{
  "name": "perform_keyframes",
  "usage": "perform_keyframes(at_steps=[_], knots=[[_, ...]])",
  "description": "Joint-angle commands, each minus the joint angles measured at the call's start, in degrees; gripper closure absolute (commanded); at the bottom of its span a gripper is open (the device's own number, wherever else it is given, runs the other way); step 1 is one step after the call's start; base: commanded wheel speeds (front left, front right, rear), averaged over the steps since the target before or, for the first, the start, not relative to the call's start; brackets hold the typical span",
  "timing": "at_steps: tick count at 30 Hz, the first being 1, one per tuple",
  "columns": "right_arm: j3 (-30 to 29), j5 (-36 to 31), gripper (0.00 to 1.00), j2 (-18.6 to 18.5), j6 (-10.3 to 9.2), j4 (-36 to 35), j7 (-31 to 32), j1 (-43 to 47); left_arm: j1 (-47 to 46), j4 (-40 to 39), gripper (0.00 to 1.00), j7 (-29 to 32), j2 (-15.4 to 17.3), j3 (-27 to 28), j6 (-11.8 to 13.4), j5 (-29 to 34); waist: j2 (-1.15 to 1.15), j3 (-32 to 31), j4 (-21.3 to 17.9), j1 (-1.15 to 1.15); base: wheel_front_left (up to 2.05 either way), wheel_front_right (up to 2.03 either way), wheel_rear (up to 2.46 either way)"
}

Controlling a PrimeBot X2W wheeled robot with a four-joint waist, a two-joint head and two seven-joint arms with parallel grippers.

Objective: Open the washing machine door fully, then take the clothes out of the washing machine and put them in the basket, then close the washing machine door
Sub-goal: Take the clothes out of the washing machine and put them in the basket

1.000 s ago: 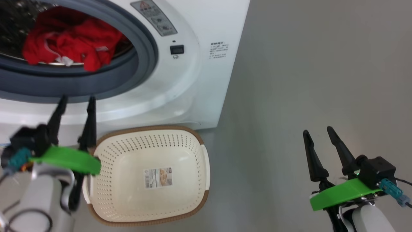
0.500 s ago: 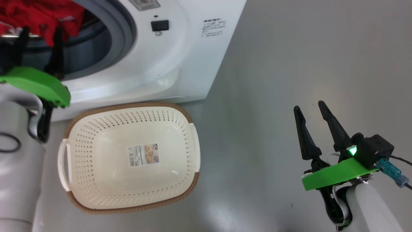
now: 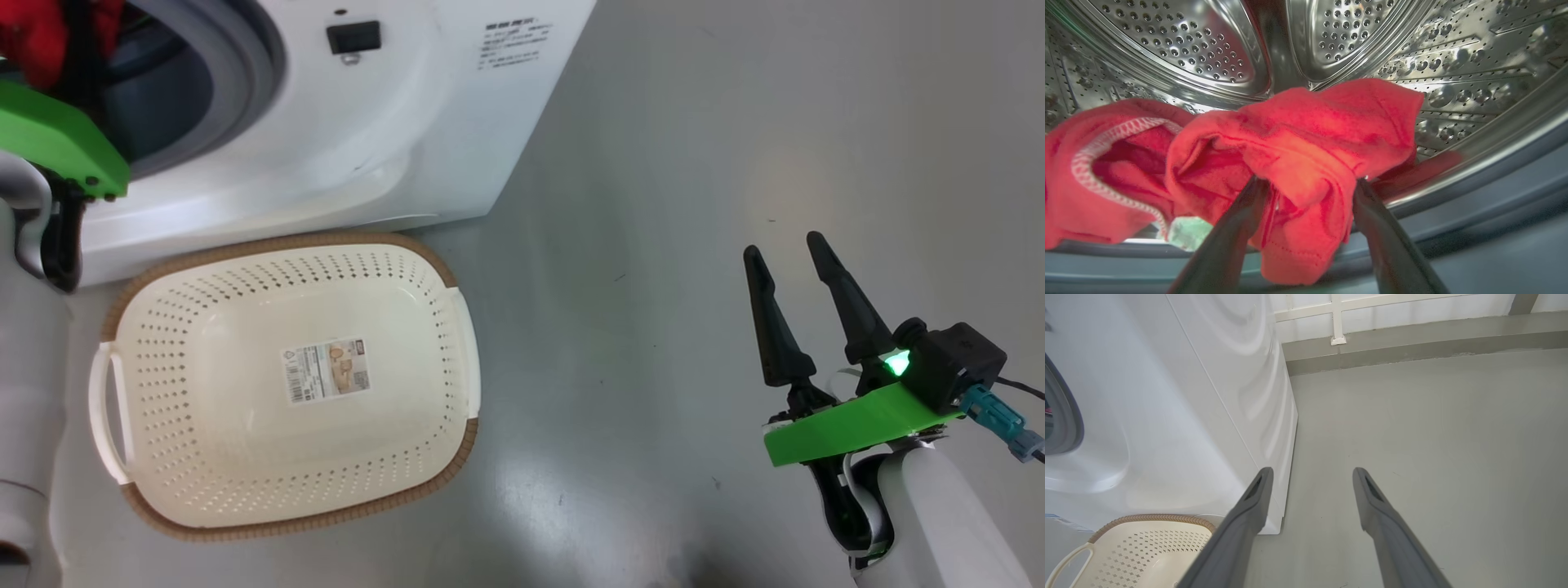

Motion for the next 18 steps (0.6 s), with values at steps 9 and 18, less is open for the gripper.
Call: perform_keyframes(at_steps=[9, 18], knots=[[1.35, 1.14, 0.0, -0.1, 0.35, -1.73, -0.37, 0.12, -2.34, 2.0, 1.0, -0.83, 3.34, -0.91, -0.31, -1.76, 0.0, 0.32, -0.92, 0.0, 0.0, 0.0, 0.0], [0.81, 1.02, 0.0, -0.09, 0.35, -1.42, -0.37, 0.38, 2.01, -4.5, 1.0, -0.94, 3.55, 1.9, -0.03, -2.64, 0.0, -1.37, -0.03, 0.0, 0.0, 0.0, 0.0]])
